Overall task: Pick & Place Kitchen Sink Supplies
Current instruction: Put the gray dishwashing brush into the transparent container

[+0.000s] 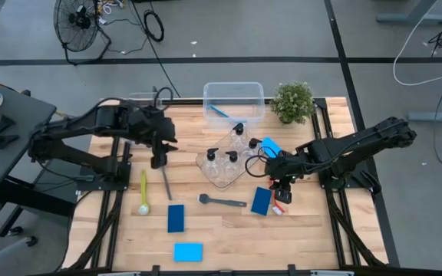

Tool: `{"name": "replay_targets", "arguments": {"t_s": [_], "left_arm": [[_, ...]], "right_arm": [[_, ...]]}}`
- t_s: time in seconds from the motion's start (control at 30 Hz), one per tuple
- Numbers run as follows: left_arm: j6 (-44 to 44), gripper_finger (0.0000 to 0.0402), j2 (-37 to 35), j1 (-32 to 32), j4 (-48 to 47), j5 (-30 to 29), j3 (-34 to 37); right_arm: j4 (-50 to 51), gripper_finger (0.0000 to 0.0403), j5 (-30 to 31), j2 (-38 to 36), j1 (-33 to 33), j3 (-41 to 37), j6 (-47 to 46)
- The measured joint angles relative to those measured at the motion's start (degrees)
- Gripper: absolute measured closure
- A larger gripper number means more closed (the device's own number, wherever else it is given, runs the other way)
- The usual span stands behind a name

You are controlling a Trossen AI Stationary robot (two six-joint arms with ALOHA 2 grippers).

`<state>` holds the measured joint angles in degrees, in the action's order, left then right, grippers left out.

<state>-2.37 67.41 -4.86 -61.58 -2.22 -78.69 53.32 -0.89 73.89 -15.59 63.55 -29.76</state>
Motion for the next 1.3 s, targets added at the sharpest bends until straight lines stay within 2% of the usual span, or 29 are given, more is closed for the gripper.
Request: {"name": "replay_targets", "arguments": {"t_s": [0.27,0.53,0.63,1.0,1.13,1.3], "left_arm": [[-2.2,0.0273,-3.8,1.9,0.3,1.9,9.1],[-13.4,0.0273,-4.2,4.0,1.2,1.5,16.3],[-20.8,0.0273,-4.2,5.1,1.3,1.4,19.2],[-58.6,0.0273,-3.7,10.1,1.8,-0.6,26.2],[-71.0,0.0273,-3.2,11.2,1.8,-2.2,28.7],[-75.8,0.0273,-1.6,11.3,2.1,-2.7,30.4]], "right_arm": [[0.1,0.0238,0.0,0.0,0.0,0.0,0.0],[0.7,0.0238,0.0,0.0,0.0,0.0,0.2],[1.3,0.0238,0.0,0.0,0.0,0.0,0.2],[2.1,0.0238,0.3,0.0,0.0,0.0,1.1],[2.1,0.0238,2.3,0.0,0.0,0.0,1.7],[2.1,0.0238,4.6,0.0,0.0,0.0,1.8]]}}
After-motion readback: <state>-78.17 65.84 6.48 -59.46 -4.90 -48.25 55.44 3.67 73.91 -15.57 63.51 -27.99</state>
